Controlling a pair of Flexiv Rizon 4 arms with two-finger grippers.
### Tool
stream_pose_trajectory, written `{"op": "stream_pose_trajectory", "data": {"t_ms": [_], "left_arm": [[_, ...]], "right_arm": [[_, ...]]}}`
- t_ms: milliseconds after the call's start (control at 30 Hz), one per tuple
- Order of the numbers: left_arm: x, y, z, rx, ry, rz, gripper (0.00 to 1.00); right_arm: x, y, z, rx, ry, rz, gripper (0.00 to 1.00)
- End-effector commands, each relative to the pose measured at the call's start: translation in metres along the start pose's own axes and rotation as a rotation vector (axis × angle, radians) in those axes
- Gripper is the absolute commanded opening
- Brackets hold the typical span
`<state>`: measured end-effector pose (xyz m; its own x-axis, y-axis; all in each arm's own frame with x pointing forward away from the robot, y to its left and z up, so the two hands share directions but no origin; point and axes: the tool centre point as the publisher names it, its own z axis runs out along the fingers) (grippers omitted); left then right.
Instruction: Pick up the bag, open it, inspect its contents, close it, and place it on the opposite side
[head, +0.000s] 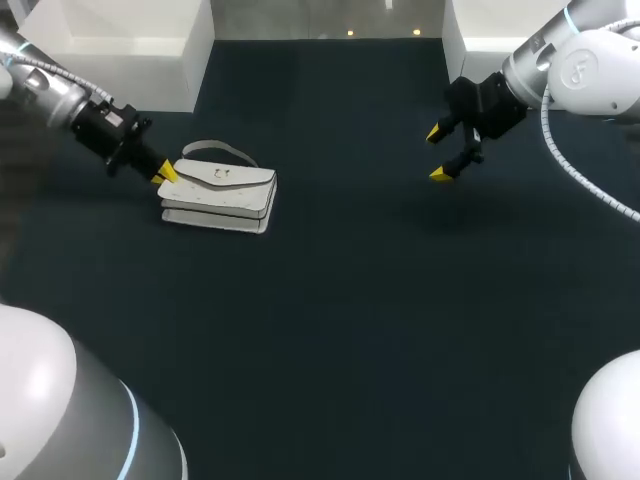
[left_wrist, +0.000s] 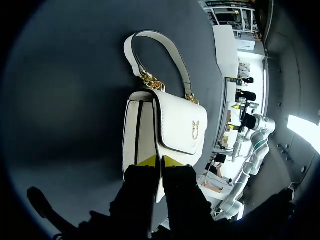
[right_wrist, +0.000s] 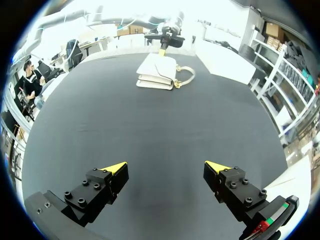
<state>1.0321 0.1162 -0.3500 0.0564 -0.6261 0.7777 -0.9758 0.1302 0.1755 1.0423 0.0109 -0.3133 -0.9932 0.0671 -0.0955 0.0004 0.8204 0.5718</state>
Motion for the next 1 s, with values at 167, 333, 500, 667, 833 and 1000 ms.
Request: {"op": "stream_pose_trajectory", "data": {"t_ms": [167,333,500,667,833,1000], "left_arm": [[0.002,0.014,0.016,0.102,0.001,-0.002,0.0],[0.002,0.014,0.016,0.102,0.001,-0.002,0.0],[0.002,0.014,0.016,0.102,0.001,-0.002,0.0],[0.008,0.014,0.022,0.106,0.036,-0.003,0.0],[0.027,0.009,0.038,0.112,0.059,0.022,0.0],[0.048,0.001,0.055,0.107,0.073,0.049,0.0]], "right_arm": [[0.0,0.0,0.0,0.0,0.001,-0.001,1.0],[0.0,0.0,0.0,0.0,0.001,-0.001,1.0],[0.0,0.0,0.0,0.0,0.001,-0.001,1.0],[0.0,0.0,0.0,0.0,0.001,-0.001,1.0],[0.0,0.0,0.0,0.0,0.001,-0.001,1.0],[0.0,0.0,0.0,0.0,0.001,-0.001,1.0]]}}
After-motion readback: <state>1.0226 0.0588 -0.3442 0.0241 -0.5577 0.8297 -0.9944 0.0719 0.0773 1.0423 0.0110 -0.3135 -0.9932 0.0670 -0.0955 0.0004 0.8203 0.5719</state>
